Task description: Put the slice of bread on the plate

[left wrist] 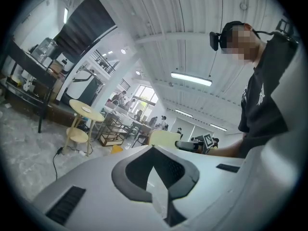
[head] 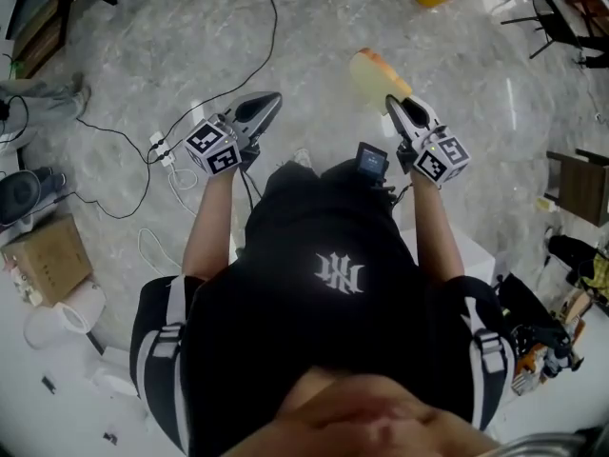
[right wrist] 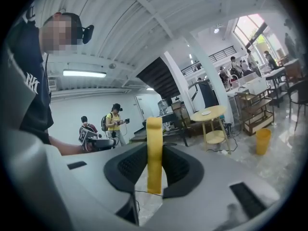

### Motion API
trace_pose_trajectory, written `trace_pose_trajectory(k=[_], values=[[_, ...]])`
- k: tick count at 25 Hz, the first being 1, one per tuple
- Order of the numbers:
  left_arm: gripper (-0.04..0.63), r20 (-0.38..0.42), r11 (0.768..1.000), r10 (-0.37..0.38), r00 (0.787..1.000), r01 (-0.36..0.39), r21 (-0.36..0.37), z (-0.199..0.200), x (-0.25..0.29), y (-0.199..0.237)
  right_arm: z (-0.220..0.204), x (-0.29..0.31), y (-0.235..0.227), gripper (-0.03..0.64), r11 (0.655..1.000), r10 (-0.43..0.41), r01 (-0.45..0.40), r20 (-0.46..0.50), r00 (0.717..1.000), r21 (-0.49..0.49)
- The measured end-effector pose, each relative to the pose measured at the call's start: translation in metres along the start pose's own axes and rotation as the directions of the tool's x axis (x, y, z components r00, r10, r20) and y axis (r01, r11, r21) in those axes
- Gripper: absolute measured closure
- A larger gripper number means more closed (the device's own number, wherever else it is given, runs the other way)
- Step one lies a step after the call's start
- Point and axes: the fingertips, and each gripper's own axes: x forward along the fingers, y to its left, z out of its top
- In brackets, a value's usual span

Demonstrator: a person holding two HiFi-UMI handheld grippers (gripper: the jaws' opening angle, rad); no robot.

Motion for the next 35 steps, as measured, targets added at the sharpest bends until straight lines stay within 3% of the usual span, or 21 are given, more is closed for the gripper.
trace_pose_trajectory(k=[5,12,18,21,25,29,35], values=[[0.591,-0.027,0.999,-0.021,0.999,0.021,-0.032,0.003,0.016,0.025,-0.001,0.015,-0.013,0.529,1.000,0.002,-0.002,-0.018,1.000,0.013],[0.591,-0.081,0.997,-0.078,0.994,0.078,-0.003,0.021,0.076,0.057,0.010,0.059,-0.071,0.529,0.999,0.027,-0.028,0.009,1.000,0.042],[0.591,-0.071,0.999,-0.034,0.997,0.033,-0.009,0.073,0.138,0.102,0.064,0.114,-0.143,0.529,0.996,0.080,-0.082,0.042,0.996,0.044],[0.591,-0.030,1.000,-0.021,0.999,0.020,-0.018,0.104,0.172,0.120,0.096,0.133,-0.184,0.529,0.995,0.090,-0.091,0.054,0.994,0.032],[0.591,0.000,1.000,-0.017,1.000,0.017,0.021,0.135,0.218,0.134,0.130,0.156,-0.229,0.529,0.993,0.112,-0.114,0.073,0.991,0.023],[0.591,0.042,1.000,0.009,0.999,-0.009,0.000,0.154,0.255,0.148,0.144,0.177,-0.258,0.529,0.990,0.137,-0.137,0.072,0.988,0.008],[0.591,0.013,0.999,0.032,0.999,-0.032,-0.015,0.158,0.270,0.174,0.148,0.208,-0.281,0.529,0.990,0.133,-0.136,0.074,0.988,0.040]])
